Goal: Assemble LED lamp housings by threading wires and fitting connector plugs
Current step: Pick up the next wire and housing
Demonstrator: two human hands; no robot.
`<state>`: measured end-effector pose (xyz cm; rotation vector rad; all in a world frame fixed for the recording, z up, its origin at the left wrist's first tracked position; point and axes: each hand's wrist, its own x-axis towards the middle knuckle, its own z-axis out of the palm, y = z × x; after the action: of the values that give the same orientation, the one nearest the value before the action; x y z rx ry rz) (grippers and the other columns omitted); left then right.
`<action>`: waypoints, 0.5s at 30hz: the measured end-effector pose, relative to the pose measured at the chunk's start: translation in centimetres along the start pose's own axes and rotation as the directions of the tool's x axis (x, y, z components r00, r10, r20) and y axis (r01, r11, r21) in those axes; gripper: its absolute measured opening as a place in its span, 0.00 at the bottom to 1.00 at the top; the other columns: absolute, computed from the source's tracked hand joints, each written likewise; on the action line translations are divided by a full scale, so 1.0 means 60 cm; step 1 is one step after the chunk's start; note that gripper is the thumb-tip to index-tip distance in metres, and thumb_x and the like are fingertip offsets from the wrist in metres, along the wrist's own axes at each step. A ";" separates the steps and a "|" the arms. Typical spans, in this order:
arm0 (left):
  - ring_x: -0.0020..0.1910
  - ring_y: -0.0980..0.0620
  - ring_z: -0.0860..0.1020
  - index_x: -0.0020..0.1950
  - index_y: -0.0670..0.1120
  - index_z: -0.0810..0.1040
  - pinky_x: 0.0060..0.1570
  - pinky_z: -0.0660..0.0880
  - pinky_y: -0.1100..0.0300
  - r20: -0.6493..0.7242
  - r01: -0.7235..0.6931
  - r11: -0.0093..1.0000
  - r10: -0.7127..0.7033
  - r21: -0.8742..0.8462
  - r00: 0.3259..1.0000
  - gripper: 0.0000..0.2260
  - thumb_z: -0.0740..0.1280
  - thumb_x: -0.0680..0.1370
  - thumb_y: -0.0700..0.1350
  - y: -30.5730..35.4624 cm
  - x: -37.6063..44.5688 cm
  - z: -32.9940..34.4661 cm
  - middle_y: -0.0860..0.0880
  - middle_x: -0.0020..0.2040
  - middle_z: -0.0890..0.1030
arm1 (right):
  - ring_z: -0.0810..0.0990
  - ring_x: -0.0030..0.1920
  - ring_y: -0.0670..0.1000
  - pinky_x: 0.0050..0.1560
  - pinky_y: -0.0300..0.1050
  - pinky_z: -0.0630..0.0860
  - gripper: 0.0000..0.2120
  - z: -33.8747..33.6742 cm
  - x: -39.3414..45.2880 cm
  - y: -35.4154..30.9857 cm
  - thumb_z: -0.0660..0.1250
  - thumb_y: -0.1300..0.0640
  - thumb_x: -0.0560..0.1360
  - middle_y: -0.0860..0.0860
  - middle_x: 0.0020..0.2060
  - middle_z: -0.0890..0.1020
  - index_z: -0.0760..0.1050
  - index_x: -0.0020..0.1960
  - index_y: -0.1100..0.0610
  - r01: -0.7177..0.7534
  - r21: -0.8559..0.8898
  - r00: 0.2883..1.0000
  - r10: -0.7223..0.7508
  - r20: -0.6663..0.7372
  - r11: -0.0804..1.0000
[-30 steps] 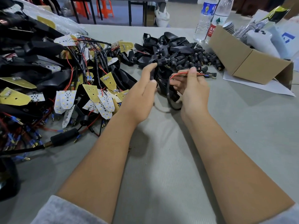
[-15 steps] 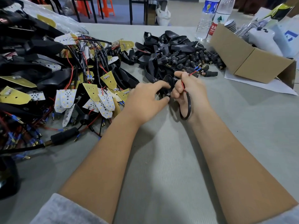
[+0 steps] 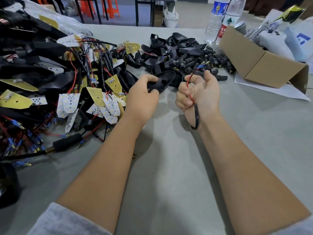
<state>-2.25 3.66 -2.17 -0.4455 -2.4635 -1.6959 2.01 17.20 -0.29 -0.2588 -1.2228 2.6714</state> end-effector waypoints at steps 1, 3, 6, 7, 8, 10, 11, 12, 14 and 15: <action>0.28 0.63 0.71 0.55 0.55 0.74 0.27 0.66 0.72 0.001 0.012 1.000 -0.012 -0.022 1.000 0.15 0.61 0.75 0.36 -0.001 0.000 -0.001 0.57 0.41 0.77 | 0.56 0.18 0.47 0.25 0.33 0.51 0.19 0.001 0.000 0.001 0.44 0.47 0.83 0.51 0.25 0.62 0.64 0.42 0.57 0.012 -0.053 1.000 -0.013 -0.010 0.999; 0.28 0.60 0.71 0.55 0.55 0.74 0.27 0.68 0.70 0.006 0.034 0.998 -0.034 -0.056 0.999 0.14 0.60 0.76 0.37 -0.002 0.001 -0.001 0.55 0.40 0.77 | 0.57 0.18 0.46 0.23 0.34 0.51 0.16 0.004 0.001 0.005 0.50 0.54 0.84 0.49 0.23 0.63 0.65 0.40 0.57 0.068 -0.244 0.995 -0.083 -0.050 0.967; 0.34 0.55 0.74 0.56 0.56 0.74 0.36 0.73 0.62 0.009 0.059 0.994 -0.059 -0.089 0.998 0.11 0.62 0.76 0.42 0.003 0.003 -0.001 0.55 0.43 0.78 | 0.60 0.20 0.44 0.22 0.36 0.56 0.12 0.006 0.000 0.016 0.58 0.59 0.82 0.45 0.23 0.65 0.67 0.40 0.56 0.207 -0.539 0.955 -0.288 -0.069 0.817; 0.35 0.55 0.75 0.56 0.56 0.74 0.39 0.74 0.59 0.016 0.059 0.994 -0.058 -0.096 0.998 0.11 0.63 0.77 0.43 0.004 0.003 -0.001 0.56 0.44 0.79 | 0.62 0.22 0.43 0.24 0.37 0.59 0.12 0.006 0.000 0.018 0.59 0.58 0.82 0.44 0.24 0.66 0.68 0.40 0.56 0.228 -0.606 0.941 -0.333 -0.065 0.762; 0.36 0.56 0.76 0.57 0.57 0.74 0.40 0.75 0.58 0.025 0.049 0.994 -0.047 -0.094 0.999 0.11 0.62 0.77 0.43 0.004 0.002 -0.001 0.56 0.44 0.79 | 0.64 0.25 0.44 0.27 0.38 0.62 0.11 0.005 -0.001 0.021 0.60 0.58 0.82 0.44 0.26 0.68 0.70 0.40 0.54 0.243 -0.667 0.927 -0.370 -0.052 0.704; 0.38 0.65 0.75 0.57 0.56 0.74 0.41 0.73 0.68 0.040 -0.007 0.996 0.010 -0.084 0.999 0.13 0.61 0.78 0.40 0.003 0.000 -0.002 0.59 0.47 0.78 | 0.67 0.31 0.45 0.34 0.40 0.65 0.10 0.005 -0.002 0.026 0.62 0.57 0.81 0.45 0.30 0.71 0.72 0.41 0.52 0.268 -0.767 0.902 -0.431 -0.012 0.583; 0.41 0.70 0.75 0.58 0.55 0.72 0.42 0.71 0.74 0.043 -0.041 0.995 0.045 -0.094 0.998 0.14 0.61 0.78 0.38 0.004 -0.001 -0.003 0.60 0.49 0.78 | 0.69 0.33 0.45 0.37 0.40 0.66 0.09 0.005 -0.002 0.027 0.62 0.57 0.80 0.45 0.32 0.72 0.72 0.41 0.52 0.279 -0.800 0.891 -0.455 0.009 0.531; 0.45 0.71 0.75 0.58 0.54 0.69 0.43 0.69 0.76 0.046 -0.061 0.991 0.067 -0.122 0.997 0.15 0.62 0.77 0.36 0.004 -0.002 -0.004 0.60 0.51 0.78 | 0.69 0.35 0.45 0.39 0.39 0.67 0.09 0.006 -0.002 0.028 0.63 0.58 0.80 0.45 0.33 0.73 0.73 0.41 0.52 0.292 -0.822 0.879 -0.476 0.029 0.489; 0.49 0.61 0.79 0.57 0.52 0.64 0.48 0.72 0.69 0.059 -0.072 0.979 0.085 -0.190 0.995 0.18 0.63 0.76 0.32 0.002 -0.002 -0.004 0.56 0.53 0.81 | 0.70 0.36 0.43 0.40 0.36 0.68 0.08 0.007 -0.002 0.030 0.64 0.60 0.79 0.44 0.34 0.74 0.74 0.42 0.52 0.310 -0.849 0.859 -0.509 0.057 0.427; 0.49 0.55 0.80 0.56 0.52 0.62 0.49 0.74 0.64 0.064 -0.076 0.975 0.092 -0.211 0.994 0.20 0.63 0.75 0.31 0.001 -0.002 -0.004 0.53 0.53 0.83 | 0.70 0.36 0.42 0.39 0.35 0.67 0.07 0.007 -0.003 0.031 0.64 0.60 0.79 0.44 0.34 0.74 0.74 0.42 0.53 0.312 -0.860 0.852 -0.519 0.065 0.404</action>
<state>-2.16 3.45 -2.05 -0.6359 -2.2872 -1.9435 1.88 15.68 -1.43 -0.2968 -2.0960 1.3640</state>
